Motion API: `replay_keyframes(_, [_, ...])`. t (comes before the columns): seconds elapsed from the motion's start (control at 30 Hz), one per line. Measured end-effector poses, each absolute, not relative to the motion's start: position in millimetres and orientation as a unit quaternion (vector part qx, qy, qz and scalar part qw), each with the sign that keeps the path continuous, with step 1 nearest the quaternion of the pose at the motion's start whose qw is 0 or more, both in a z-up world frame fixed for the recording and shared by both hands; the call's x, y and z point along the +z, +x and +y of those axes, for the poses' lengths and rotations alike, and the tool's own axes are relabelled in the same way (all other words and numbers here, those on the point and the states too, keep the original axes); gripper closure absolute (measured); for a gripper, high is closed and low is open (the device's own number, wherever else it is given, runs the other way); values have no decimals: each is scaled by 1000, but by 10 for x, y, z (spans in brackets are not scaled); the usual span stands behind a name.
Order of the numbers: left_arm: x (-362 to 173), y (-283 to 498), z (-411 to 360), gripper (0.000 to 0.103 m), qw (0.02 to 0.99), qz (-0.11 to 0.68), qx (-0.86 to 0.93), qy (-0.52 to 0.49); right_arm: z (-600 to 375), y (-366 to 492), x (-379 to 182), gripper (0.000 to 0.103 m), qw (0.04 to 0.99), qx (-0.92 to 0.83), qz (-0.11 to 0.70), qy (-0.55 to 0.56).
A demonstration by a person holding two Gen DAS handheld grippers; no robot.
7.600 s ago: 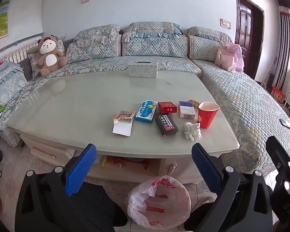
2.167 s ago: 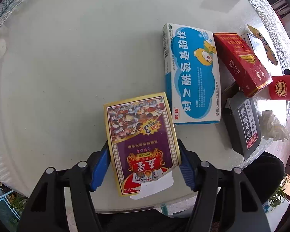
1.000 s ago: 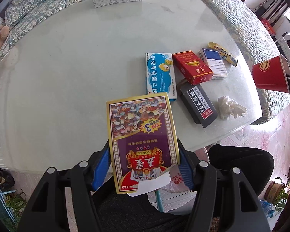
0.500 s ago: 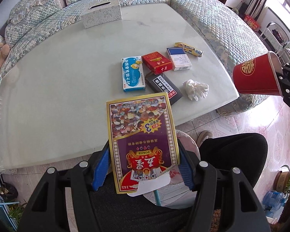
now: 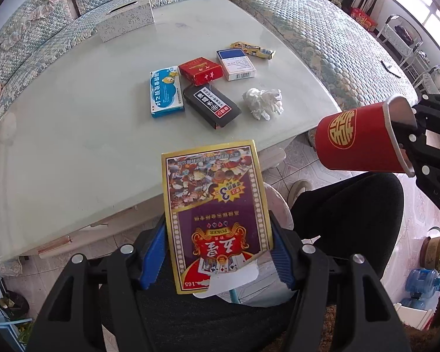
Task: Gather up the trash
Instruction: 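Carry the card box and red cup with both tools over the trash bag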
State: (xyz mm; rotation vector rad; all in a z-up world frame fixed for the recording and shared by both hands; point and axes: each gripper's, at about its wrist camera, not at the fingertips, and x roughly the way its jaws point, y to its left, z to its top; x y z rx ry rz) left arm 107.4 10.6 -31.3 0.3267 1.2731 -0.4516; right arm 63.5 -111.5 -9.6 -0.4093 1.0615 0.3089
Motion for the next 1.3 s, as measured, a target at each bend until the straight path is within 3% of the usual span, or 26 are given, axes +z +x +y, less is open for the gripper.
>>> replay_keyframes(0.4, [-896, 931, 54, 42, 771, 581, -212, 152, -991, 407, -671, 98, 815, 159, 523, -195])
replay_keyframes(1.3, [-2484, 893, -164, 42, 708, 652, -238, 127, -1143, 510, -2269, 98, 771, 129, 601, -168])
